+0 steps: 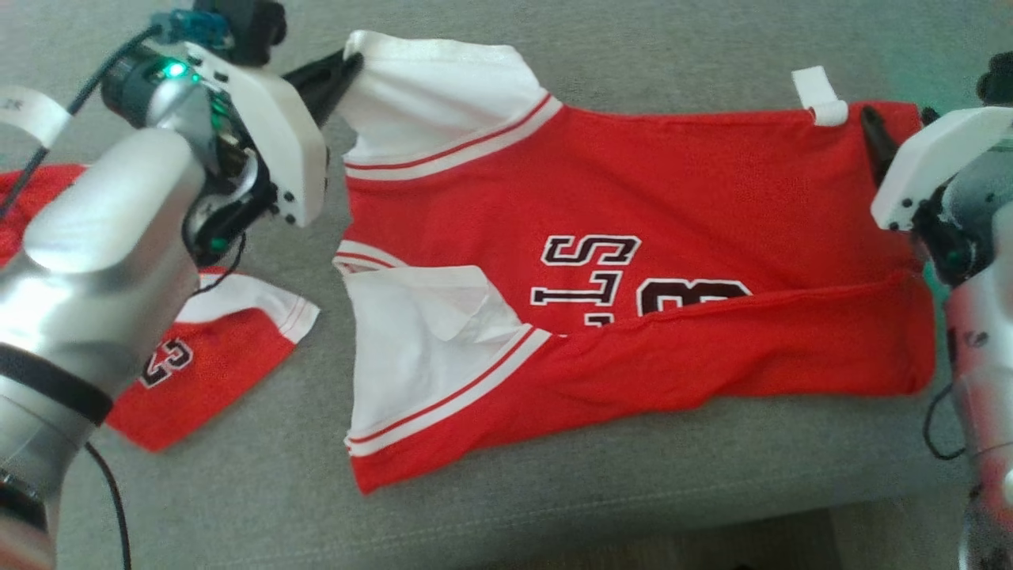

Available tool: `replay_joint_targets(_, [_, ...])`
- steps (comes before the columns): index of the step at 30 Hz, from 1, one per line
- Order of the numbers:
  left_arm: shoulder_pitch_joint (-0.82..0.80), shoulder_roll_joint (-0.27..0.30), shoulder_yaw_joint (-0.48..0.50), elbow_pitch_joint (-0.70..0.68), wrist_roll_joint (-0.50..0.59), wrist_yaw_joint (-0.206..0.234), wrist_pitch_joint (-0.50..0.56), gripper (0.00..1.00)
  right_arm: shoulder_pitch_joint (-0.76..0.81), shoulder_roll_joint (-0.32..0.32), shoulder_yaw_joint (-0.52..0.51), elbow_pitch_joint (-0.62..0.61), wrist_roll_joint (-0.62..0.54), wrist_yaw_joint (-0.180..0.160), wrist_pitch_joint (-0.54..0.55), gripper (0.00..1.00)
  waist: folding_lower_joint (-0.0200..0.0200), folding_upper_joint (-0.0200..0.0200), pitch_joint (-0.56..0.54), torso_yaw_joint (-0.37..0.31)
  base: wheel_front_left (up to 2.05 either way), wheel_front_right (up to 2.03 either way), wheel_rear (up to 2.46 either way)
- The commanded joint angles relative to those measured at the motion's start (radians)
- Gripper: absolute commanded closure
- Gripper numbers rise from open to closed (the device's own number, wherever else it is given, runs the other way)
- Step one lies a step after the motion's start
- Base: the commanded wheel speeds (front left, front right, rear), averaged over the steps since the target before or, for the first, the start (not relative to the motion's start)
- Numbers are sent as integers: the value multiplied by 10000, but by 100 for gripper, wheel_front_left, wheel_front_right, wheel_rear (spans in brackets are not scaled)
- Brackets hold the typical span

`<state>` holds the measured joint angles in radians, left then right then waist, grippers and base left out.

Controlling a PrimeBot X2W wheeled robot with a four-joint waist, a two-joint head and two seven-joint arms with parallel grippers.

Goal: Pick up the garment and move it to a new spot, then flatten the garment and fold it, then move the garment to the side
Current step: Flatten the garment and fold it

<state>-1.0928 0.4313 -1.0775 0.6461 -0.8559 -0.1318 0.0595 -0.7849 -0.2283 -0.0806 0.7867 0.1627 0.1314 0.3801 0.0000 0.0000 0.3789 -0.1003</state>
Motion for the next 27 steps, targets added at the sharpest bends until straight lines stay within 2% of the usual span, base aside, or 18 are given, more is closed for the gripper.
replay_joint_targets(1, [-437, 321, 383, -212, 26, 51, -82, 100, -412, -135, 92, -327, -42, -7, 24, 0, 0, 0, -18, 89, 0, 0, 0])
replay_joint_targets(9, [-297, 231, 311, -582, -17, 197, -64, 100, -832, -381, -243, 705, -504, -7, 47, 0, 0, 0, 64, 294, 0, 0, 0])
replay_joint_targets(18, [-471, 283, 352, -764, -52, 293, 2, 100, -1238, -401, -57, 1327, -708, -7, 91, 0, 0, 0, 353, 372, 0, 0, 0])
replay_joint_targets(19, [-493, 289, 354, -759, -50, 297, 0, 100, -1279, -393, -46, 1411, -707, -7, 144, 16, 0, 0, 379, 380, 0, 0, 0])
replay_joint_targets(20, [-513, 293, 353, -751, -46, 301, -1, 100, -1318, -382, -36, 1485, -691, -7, 191, 80, 0, 0, 402, 388, 0, 0, 0])
replay_joint_targets(21, [-531, 295, 351, -741, -42, 304, -4, 100, -1358, -366, -15, 1519, -673, -7, 178, 100, 0, 0, 422, 392, 0, 0, 0])
replay_joint_targets(27, [-726, 263, 485, -626, -52, 425, -189, 100, -1739, -325, 50, 1264, -377, -7, -728, 100, 0, 0, 502, 393, 0, 0, 0])
